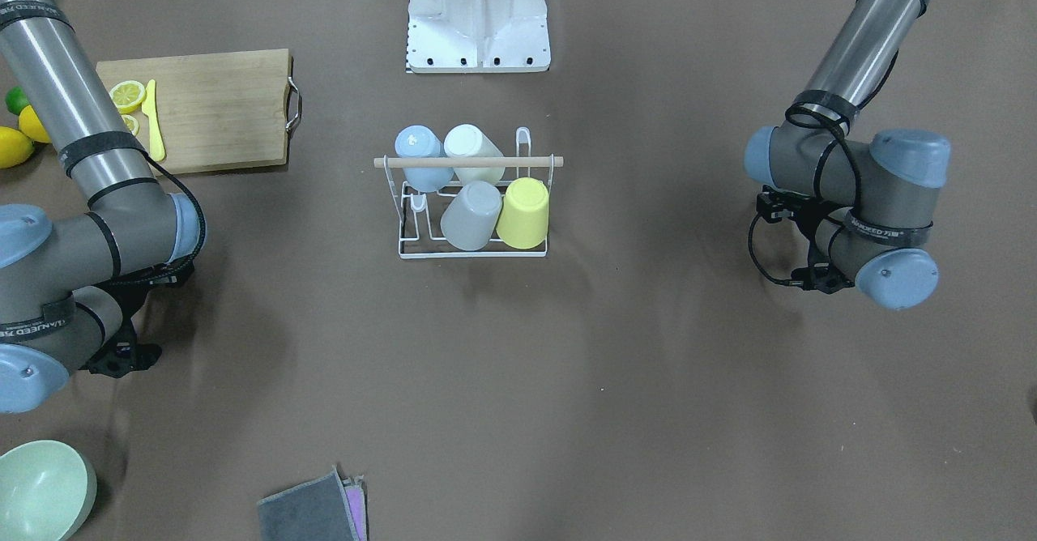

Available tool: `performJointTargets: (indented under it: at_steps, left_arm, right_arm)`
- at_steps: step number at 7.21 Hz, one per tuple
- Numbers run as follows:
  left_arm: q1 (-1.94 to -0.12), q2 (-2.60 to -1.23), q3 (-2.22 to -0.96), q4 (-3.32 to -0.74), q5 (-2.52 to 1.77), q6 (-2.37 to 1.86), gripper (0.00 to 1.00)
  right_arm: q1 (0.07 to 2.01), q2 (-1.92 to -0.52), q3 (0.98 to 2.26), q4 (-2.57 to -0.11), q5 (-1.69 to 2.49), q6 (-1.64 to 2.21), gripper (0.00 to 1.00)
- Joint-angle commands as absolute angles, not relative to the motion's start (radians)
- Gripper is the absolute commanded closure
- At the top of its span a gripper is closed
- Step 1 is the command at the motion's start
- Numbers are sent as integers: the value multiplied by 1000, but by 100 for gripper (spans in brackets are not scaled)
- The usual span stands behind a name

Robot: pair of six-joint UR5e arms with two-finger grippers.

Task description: Place cup on cup holder

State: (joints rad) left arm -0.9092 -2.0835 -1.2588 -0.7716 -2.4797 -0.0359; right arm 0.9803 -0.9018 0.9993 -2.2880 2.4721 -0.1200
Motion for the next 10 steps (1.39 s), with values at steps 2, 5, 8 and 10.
performJointTargets:
  at_steps: [2,5,8,10]
  left_arm:
    - [-932,-2080,-1268,-766,-2525,-43,100]
    - [-1027,-2109,-1321,-733,-2590,-105,100]
    - [-1146,-2131,-1315,-1119,-2605,-284,100]
    - [-1173,-2134,-1316,-1456,-2592,-525,100]
  right_arm:
    - [1052,-894,1025,-2276,2473,-204,64]
    - [1114,-925,1158,-2273,2578,-340,64]
    - [1126,-1047,1218,-1934,2785,-368,64]
    - [1153,-1088,1215,-1722,2940,-380,64]
